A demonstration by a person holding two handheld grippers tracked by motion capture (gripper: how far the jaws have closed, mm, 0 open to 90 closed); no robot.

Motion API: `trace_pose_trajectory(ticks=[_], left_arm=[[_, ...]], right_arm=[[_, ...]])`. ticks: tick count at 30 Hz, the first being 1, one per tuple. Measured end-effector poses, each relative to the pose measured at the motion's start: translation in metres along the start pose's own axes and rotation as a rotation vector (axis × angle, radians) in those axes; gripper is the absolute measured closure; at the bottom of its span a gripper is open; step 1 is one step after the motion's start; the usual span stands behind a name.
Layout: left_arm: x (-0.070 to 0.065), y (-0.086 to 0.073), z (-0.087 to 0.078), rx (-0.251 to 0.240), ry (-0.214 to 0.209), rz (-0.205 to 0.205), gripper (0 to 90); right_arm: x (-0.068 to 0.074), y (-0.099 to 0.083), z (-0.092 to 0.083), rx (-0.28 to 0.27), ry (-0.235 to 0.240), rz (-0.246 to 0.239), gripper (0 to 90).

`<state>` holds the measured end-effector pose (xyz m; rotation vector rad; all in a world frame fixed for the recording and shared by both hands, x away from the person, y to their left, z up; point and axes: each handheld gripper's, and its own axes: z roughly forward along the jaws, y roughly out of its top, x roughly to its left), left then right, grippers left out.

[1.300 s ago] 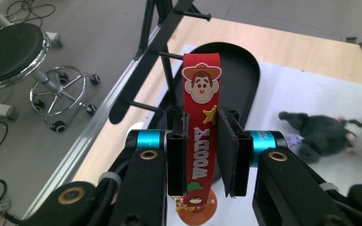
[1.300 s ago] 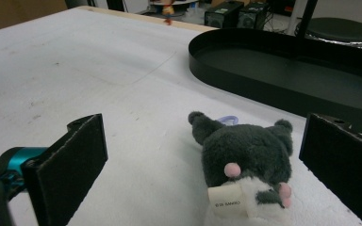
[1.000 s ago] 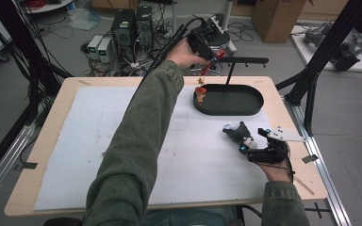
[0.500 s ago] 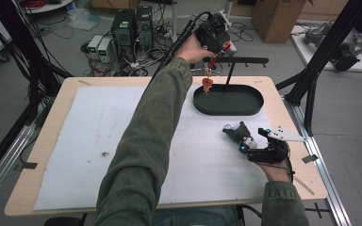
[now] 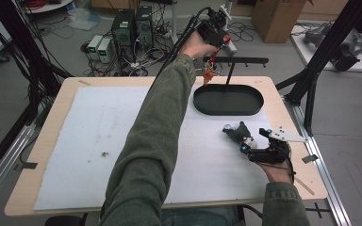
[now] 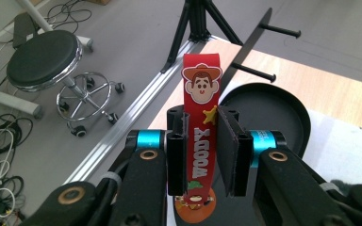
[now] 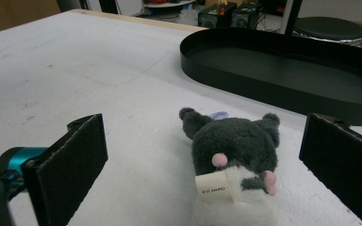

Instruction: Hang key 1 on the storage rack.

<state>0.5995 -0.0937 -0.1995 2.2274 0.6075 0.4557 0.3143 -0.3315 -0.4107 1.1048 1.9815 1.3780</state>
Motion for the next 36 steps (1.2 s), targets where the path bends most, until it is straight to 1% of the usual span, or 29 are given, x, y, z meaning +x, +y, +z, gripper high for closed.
trace_pose_trajectory(ticks=[4,7,9,11,12,14,15,16,17,18,19,20,21,22,23,24,25,26,28,30,34,36], left_arm=[[-0.001,0.001,0.005,0.002,0.016,0.001,74.7],[-0.002,0.001,0.009,0.006,0.055,0.001,74.7],[-0.002,0.002,0.011,0.006,0.079,-0.018,74.5],[-0.003,0.002,0.013,0.004,0.105,-0.027,74.3],[-0.003,0.002,0.013,0.000,0.105,-0.038,74.3],[-0.003,0.000,0.013,0.000,0.102,-0.037,72.0],[-0.003,0.000,0.012,-0.002,0.086,-0.049,64.0],[-0.002,-0.001,0.013,0.002,0.073,-0.058,52.1],[-0.001,-0.002,0.013,0.020,0.056,-0.056,44.5],[-0.001,-0.004,0.012,0.037,0.049,-0.040,42.2],[-0.001,-0.005,0.011,0.044,0.037,-0.040,39.8],[0.000,-0.006,0.010,0.051,0.008,-0.050,33.9],[0.001,-0.008,0.009,0.060,-0.024,-0.052,29.9],[0.001,-0.010,0.008,0.065,-0.045,-0.054,28.1],[0.001,-0.011,0.007,0.075,-0.068,-0.050,25.5],[0.001,-0.014,0.006,0.091,-0.092,-0.035,21.7],[0.001,-0.015,0.005,0.097,-0.103,-0.023,16.4],[0.000,-0.018,0.003,0.104,-0.119,-0.010,16.4],[-0.001,-0.021,0.000,0.117,-0.145,0.004,9.6],[-0.002,-0.024,-0.003,0.129,-0.157,0.014,8.2],[0.002,-0.029,-0.010,0.148,-0.167,0.004,1.7],[0.002,-0.032,-0.014,0.165,-0.147,0.016,1.7]], right_arm=[[0.000,0.000,0.000,0.005,0.000,-0.003,0.4],[0.000,0.000,0.000,0.003,0.000,-0.001,0.4],[0.000,0.000,0.000,0.005,0.001,-0.005,0.4],[0.000,0.000,0.000,0.005,-0.001,-0.008,0.4],[0.000,0.000,0.000,0.005,-0.001,-0.008,0.4],[0.000,-0.001,0.000,0.003,-0.001,-0.005,0.4],[0.000,-0.001,0.000,0.002,-0.001,-0.006,0.4],[0.000,-0.001,-0.001,0.007,0.000,-0.003,0.4],[0.000,-0.001,-0.001,0.008,-0.001,-0.006,0.4],[0.000,-0.001,-0.001,0.008,-0.001,-0.007,0.4],[0.000,-0.001,-0.001,0.008,-0.001,-0.007,0.4],[0.000,-0.001,-0.001,0.005,-0.003,-0.009,0.4],[0.000,-0.001,-0.002,0.003,-0.005,-0.010,0.4],[0.000,0.000,-0.002,0.003,-0.006,-0.008,0.4],[0.000,-0.001,-0.002,0.003,-0.005,-0.007,0.4],[0.000,0.000,-0.002,0.005,-0.006,-0.009,0.4],[0.001,0.000,-0.001,0.000,-0.007,-0.009,0.4],[0.001,0.000,-0.001,0.000,-0.007,-0.009,0.4],[0.001,0.000,-0.001,0.006,-0.005,-0.011,0.4],[0.001,0.000,-0.001,0.006,-0.004,-0.011,0.3],[0.002,0.000,0.001,0.008,-0.003,-0.016,0.4],[0.002,0.001,0.001,0.011,-0.003,-0.014,0.4]])
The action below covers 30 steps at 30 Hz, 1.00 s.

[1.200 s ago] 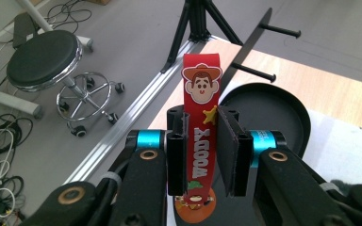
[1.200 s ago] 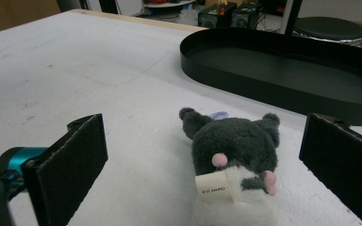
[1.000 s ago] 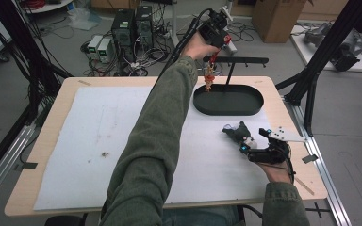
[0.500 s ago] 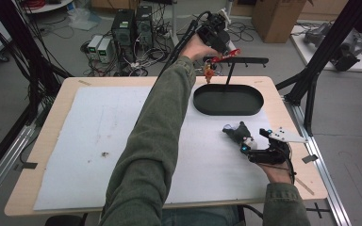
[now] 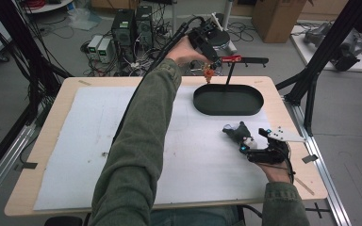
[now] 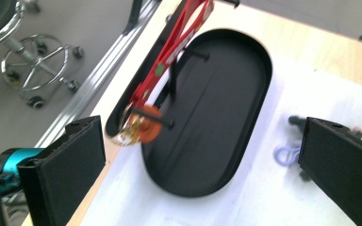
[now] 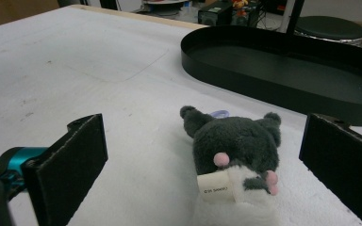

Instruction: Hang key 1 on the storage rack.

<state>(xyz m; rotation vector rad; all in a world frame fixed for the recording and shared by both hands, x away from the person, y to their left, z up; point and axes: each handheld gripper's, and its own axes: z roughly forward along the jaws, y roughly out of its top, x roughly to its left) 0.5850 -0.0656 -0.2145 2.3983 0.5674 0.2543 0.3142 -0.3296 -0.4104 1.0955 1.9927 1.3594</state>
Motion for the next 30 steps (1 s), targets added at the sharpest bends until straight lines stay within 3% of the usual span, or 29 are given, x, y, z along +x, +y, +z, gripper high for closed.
trace_pose_trajectory(ticks=[13,17,22,26,30], left_arm=[[-0.008,-0.026,-0.025,0.060,0.049,0.000,1.7],[-0.009,-0.038,-0.037,0.008,0.046,-0.034,1.7],[-0.011,-0.057,-0.050,-0.003,0.083,-0.034,1.6],[-0.010,-0.074,-0.057,-0.024,0.086,-0.059,1.7],[-0.011,-0.089,-0.063,-0.015,0.094,-0.060,1.7]], right_arm=[[0.001,0.001,0.004,0.006,0.006,-0.007,0.4],[0.002,0.002,0.004,0.008,0.009,-0.009,0.4],[0.002,0.003,0.006,0.008,0.013,-0.011,0.4],[0.003,0.003,0.007,0.008,0.015,-0.011,0.4],[0.003,0.003,0.008,0.007,0.016,-0.015,0.4]])
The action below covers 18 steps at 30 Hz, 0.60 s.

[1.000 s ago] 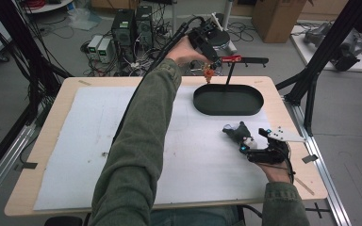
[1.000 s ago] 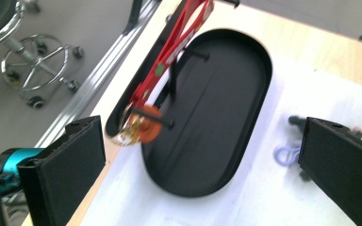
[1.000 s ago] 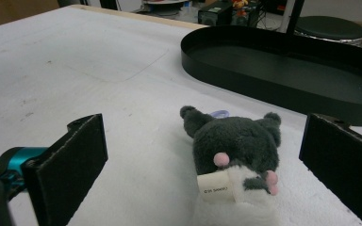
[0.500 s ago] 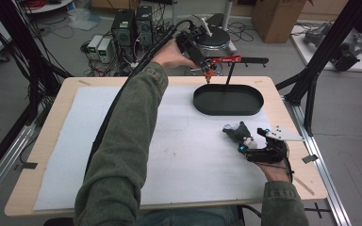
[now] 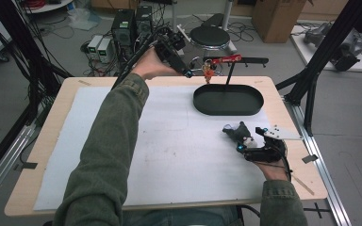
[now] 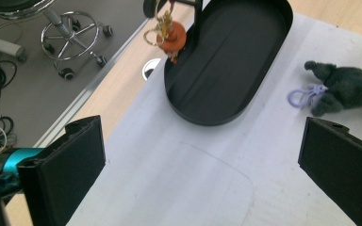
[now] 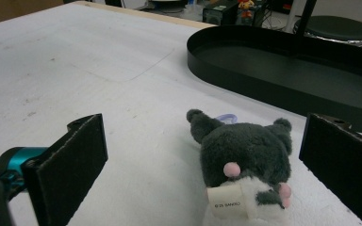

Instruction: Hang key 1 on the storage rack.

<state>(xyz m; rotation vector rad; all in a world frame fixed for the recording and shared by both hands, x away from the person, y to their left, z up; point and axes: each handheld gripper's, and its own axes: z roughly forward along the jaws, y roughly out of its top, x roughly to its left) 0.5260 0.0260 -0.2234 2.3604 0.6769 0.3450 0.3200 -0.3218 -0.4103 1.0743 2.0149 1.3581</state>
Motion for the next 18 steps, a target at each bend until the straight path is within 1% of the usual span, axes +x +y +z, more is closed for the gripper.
trace_pose_trajectory(ticks=[2,6,8,14,15,18], left_arm=[[-0.001,-0.007,-0.003,-0.010,0.005,-0.008,1.7],[-0.002,-0.017,-0.010,-0.017,0.016,-0.009,1.7],[-0.003,-0.022,-0.013,-0.021,0.021,-0.014,1.6],[-0.010,-0.040,-0.021,-0.013,0.041,-0.004,1.7],[-0.011,-0.044,-0.023,-0.018,0.042,-0.010,1.7],[-0.012,-0.054,-0.027,-0.021,0.052,-0.012,1.7]], right_arm=[[0.000,0.000,0.000,0.004,0.001,0.004,0.4],[0.000,0.000,0.001,0.001,0.000,-0.008,0.4],[0.000,0.000,0.001,0.002,-0.001,-0.006,0.4],[0.000,0.000,0.001,0.003,0.003,0.002,0.4],[0.000,0.000,0.001,0.003,0.002,-0.001,0.4],[0.000,0.000,0.000,0.004,0.002,0.003,0.4]])
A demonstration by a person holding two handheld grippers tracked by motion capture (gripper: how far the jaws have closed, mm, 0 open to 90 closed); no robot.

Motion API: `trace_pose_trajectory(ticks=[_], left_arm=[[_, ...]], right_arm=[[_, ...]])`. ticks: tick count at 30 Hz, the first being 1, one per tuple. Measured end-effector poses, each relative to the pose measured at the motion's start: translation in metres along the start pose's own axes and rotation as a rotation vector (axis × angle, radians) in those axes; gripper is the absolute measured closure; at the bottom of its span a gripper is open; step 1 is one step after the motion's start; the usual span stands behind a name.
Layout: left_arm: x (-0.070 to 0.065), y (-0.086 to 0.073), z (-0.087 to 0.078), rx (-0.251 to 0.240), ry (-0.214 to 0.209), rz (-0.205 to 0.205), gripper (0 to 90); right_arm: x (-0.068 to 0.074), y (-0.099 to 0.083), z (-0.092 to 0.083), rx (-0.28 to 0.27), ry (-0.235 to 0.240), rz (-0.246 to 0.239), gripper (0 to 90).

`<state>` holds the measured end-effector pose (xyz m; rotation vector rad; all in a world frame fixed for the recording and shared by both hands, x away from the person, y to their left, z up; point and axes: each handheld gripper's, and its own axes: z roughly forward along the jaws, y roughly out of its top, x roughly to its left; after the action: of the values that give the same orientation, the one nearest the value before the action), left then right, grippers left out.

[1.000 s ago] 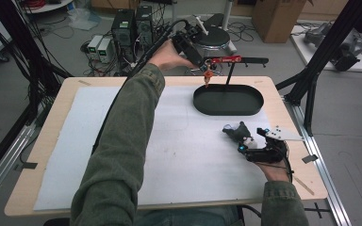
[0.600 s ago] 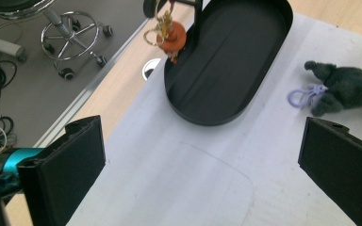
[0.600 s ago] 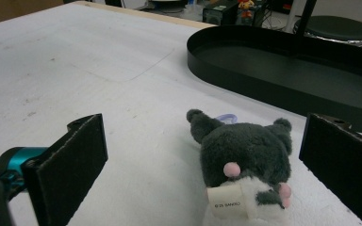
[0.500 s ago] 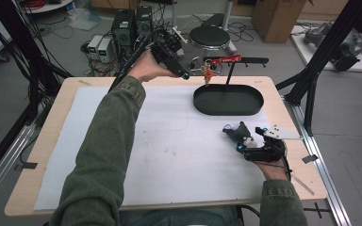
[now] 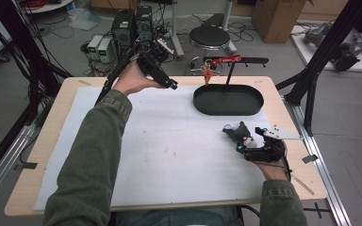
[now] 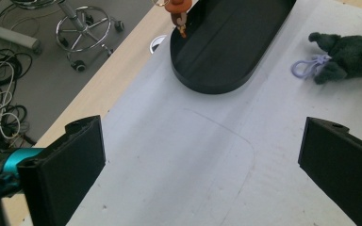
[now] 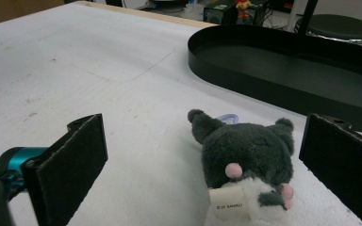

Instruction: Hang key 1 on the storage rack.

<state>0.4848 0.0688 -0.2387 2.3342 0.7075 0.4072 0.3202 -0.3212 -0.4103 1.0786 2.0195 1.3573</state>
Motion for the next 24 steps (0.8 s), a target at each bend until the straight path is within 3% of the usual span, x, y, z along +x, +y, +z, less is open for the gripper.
trace_pose_trajectory(ticks=[17,24], left_arm=[[0.002,-0.052,-0.030,-0.002,0.041,-0.039,1.7],[-0.004,-0.085,-0.039,-0.016,0.060,-0.064,1.7]], right_arm=[[0.001,0.000,0.001,0.002,-0.001,-0.006,0.4],[0.002,0.001,0.001,0.004,-0.004,-0.010,0.4]])
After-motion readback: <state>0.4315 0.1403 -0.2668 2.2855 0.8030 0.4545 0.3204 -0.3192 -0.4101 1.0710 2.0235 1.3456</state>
